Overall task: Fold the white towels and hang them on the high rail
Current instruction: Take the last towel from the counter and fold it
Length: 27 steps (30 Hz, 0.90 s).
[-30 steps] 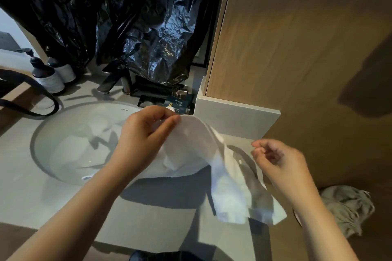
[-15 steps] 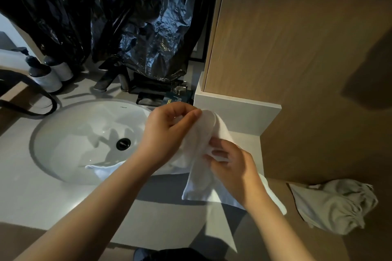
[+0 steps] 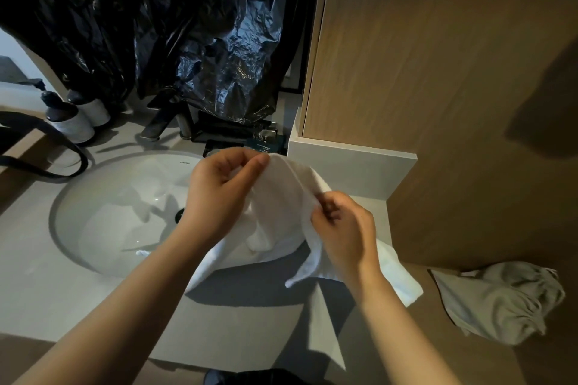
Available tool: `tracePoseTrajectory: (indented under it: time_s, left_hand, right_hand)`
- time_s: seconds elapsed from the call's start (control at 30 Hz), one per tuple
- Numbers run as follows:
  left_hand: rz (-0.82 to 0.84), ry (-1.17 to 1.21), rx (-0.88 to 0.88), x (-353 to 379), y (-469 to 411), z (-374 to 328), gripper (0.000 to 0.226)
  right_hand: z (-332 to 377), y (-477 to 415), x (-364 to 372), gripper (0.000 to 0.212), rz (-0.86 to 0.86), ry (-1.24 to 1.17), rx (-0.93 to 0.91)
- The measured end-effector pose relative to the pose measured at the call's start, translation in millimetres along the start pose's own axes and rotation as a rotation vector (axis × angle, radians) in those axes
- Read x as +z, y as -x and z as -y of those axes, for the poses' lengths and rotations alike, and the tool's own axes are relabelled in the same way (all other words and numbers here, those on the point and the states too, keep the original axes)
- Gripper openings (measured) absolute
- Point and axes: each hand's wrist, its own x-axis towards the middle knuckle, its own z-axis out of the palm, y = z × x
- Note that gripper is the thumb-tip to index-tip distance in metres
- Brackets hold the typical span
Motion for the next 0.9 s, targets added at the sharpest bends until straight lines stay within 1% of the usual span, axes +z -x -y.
tracePoseTrajectory:
  time_s: [0.03, 0.07, 0.17, 0.23, 0.33, 0.37, 0.53, 0.6, 0.67, 0.77, 0.9]
  left_hand:
    - [-0.026, -0.001, -0.011, -2, -3, 2, 0.016]
    - [-0.047, -0.008, -0.021, -3, -6, 4, 0.016]
    - [-0.065, 0.001, -0.051, 0, -10, 8, 0.016]
    - [-0.057, 0.007, -0.052, 4, -9, 8, 0.017]
    - [-0.032, 0.009, -0.034, 8, -7, 5, 0.016]
    - [-0.025, 0.016, -0.028, 9, -6, 3, 0.016]
    - [-0.017, 0.051, -0.014, 10, -4, -5, 0.017]
    - [-0.009, 0.047, -0.004, 11, -5, -8, 0.018]
    - [0.001, 0.05, 0.0, 11, -5, -10, 0.018]
    - [-0.012, 0.043, 0.001, 10, -6, -11, 0.018]
    - [-0.039, 0.036, -0.005, 5, -8, -12, 0.016]
  right_hand:
    - [-8, 2, -5, 0.007, -0.02, 0.009, 0.029]
    - [-17, 5, -11, 0.007, -0.042, 0.032, 0.066]
    - [-40, 20, -18, 0.016, -0.014, 0.058, 0.148]
    - [-48, 29, -15, 0.019, 0.021, 0.074, 0.139]
    - [-45, 33, -1, 0.009, 0.066, 0.022, 0.149]
    - [-43, 33, 3, 0.01, 0.081, 0.001, 0.158]
    - [-34, 36, 25, 0.036, 0.153, -0.089, 0.086]
    - [-31, 35, 36, 0.042, 0.092, -0.045, 0.046]
    - [-27, 30, 47, 0.044, -0.008, -0.001, 0.009]
    - [-20, 21, 57, 0.033, -0.15, -0.044, 0.019]
    - [-23, 17, 60, 0.021, -0.215, 0.037, 0.008]
